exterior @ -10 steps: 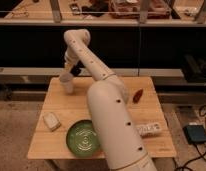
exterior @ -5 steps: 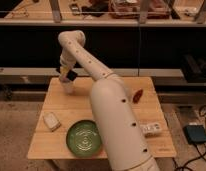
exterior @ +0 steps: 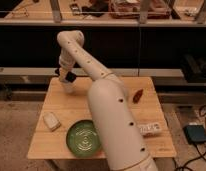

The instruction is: Place the eraser in the ceramic cup

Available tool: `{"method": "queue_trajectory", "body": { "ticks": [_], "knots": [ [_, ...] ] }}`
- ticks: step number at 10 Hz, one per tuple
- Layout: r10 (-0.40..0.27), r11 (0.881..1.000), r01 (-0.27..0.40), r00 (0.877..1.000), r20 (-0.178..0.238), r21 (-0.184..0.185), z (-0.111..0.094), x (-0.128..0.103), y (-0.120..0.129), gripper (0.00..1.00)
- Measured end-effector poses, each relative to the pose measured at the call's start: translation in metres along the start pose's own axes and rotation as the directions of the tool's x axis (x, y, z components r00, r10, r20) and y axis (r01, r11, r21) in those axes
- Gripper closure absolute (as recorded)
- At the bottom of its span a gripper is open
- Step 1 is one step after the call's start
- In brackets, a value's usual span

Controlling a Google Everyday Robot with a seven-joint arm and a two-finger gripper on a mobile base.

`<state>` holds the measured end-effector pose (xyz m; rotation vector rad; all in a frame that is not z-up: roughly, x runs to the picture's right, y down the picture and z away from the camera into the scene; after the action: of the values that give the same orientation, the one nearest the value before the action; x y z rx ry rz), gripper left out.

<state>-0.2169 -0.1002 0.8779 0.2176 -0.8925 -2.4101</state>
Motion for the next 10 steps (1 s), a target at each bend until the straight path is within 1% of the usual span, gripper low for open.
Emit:
{"method": "queue_trajectory", "body": {
  "ticks": [3,4,7,9,10],
  "knots": [
    [0.005,1.000,-0.005,1.000,0.000,0.001,0.004,0.005,0.003,1.00],
    [0.008,1.000,-0.008,1.000,0.002,0.003,0.006,0.005,0.004,0.98],
    [0.018,1.000,-0.018,1.000,0.006,0.012,0.013,0.006,0.006,0.69],
    [0.019,1.000,-0.019,1.000,0.006,0.015,0.016,0.008,0.007,0.47],
    [0.016,1.000,-0.017,1.000,0.006,0.017,0.016,0.009,0.007,0.39]
  ]
}}
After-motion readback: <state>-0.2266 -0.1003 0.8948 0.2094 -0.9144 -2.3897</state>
